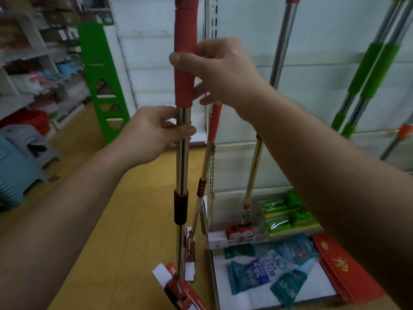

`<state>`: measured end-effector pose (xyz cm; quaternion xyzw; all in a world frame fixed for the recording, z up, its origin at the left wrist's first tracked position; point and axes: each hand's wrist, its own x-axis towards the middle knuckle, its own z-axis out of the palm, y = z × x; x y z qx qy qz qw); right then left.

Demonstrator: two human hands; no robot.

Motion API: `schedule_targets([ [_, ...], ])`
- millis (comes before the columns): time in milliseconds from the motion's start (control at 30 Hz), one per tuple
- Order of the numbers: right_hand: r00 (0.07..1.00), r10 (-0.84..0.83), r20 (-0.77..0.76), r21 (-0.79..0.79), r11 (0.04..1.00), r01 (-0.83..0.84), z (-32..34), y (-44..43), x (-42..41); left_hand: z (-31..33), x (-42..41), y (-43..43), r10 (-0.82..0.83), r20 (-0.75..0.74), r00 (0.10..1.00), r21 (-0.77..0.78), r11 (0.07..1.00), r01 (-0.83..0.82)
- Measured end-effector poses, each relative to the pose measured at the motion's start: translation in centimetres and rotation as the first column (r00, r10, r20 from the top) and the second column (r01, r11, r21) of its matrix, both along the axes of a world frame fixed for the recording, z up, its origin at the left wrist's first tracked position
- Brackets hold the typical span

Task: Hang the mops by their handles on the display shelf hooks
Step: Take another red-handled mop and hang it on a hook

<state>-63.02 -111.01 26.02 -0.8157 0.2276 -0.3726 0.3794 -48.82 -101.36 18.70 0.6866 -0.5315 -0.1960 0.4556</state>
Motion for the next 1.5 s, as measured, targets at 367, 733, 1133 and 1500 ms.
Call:
schedule_targets([
  [367,0.988,-0.127,0.083,-0.072,0.988,0.133,3.7,1.0,-7.2,3.8,-9.4,-1.0,0.109,0.072,0.991,-0.180,0.979,-0.095],
  [733,0.983,-0.147,0.107,-0.052,0.987,0.153,6.0,-1.0,-12.8,7.7,-12.6,-4.6,-0.218,0.161,0.963,-0.037,0.973,0.226],
  [1133,0.972,-0.229,0.046,-0.117,0.965,0.233,7.8,-5.6,-16.3,8.4,-13.6,-11.7,-0.470,0.100,0.877,-0.119,0.869,0.480],
  [1500,0.980,-0.153,0.131,-0.212,0.961,0.178,10.6,-9.5,-19.1,11.3,-16.5,-15.6,-0.390,0.146,0.909,-0.267,0.869,0.416],
])
